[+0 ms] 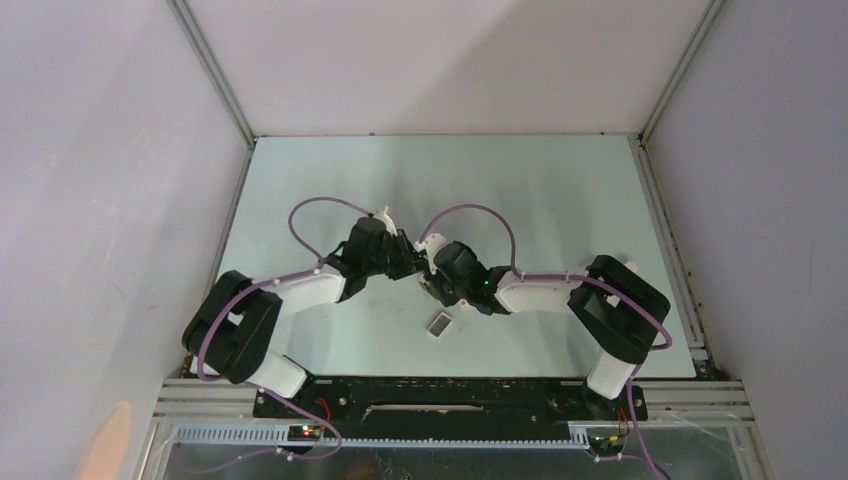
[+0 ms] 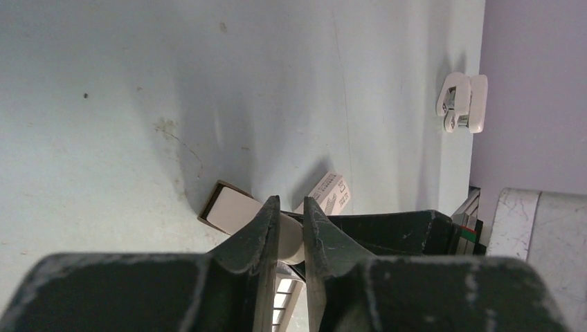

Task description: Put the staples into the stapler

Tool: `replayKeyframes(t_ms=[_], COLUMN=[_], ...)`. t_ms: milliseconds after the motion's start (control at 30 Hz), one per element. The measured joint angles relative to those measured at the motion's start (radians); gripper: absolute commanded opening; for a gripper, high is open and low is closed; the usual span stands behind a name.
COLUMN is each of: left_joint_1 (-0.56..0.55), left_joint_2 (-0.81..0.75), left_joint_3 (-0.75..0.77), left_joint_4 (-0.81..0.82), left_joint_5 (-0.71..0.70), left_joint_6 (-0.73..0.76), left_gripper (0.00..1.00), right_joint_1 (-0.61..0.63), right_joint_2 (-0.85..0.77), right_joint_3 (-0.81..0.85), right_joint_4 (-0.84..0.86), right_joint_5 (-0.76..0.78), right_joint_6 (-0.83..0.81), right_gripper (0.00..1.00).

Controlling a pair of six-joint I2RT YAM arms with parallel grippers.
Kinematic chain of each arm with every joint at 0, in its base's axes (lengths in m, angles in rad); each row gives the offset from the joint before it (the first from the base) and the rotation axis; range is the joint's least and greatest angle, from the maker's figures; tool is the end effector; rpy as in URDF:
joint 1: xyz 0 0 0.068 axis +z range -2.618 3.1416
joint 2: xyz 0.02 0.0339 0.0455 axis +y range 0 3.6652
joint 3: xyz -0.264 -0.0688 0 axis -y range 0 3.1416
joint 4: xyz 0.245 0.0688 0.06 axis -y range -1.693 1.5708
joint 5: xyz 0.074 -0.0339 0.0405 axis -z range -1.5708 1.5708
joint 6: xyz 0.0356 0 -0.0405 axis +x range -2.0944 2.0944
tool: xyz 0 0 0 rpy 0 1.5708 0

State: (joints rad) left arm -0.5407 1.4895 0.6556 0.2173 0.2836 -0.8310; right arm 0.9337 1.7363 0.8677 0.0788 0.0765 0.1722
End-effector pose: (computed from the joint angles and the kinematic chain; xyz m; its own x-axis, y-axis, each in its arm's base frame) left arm 0.2486 -0.1608 0.1730 -0.8438 -0.3205 -0.4305 0.0989 0.6955 -0.7117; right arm 0.2072 0.2754 0.1478 -0.5481 -0.4534 -0.7029 -0.6857 0.7248 0.0672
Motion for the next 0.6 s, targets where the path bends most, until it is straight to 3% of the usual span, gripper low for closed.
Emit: replayKeyframes(t_ms=[233, 600], left_joint_1=[-0.035, -0.056], left_joint_2=[0.000, 0.000], left_joint_3=[-0.026, -0.060], left_joint_4=[0.014, 0.007], left_joint_5=[-0.017, -0.068], left_joint_6=[-0.018, -0.034], left_gripper=[0.21, 0.21], right_joint_1=[-0.006, -0.003], right_joint_2=[-0.007, -0.043], right_joint_3=[-0.021, -0.048], right_joint_4=[0.035, 0.019], right_joint_5=[-0.001, 0.000], right_joint_6=[0.011, 0.031], right_gripper=[0.20, 0.40])
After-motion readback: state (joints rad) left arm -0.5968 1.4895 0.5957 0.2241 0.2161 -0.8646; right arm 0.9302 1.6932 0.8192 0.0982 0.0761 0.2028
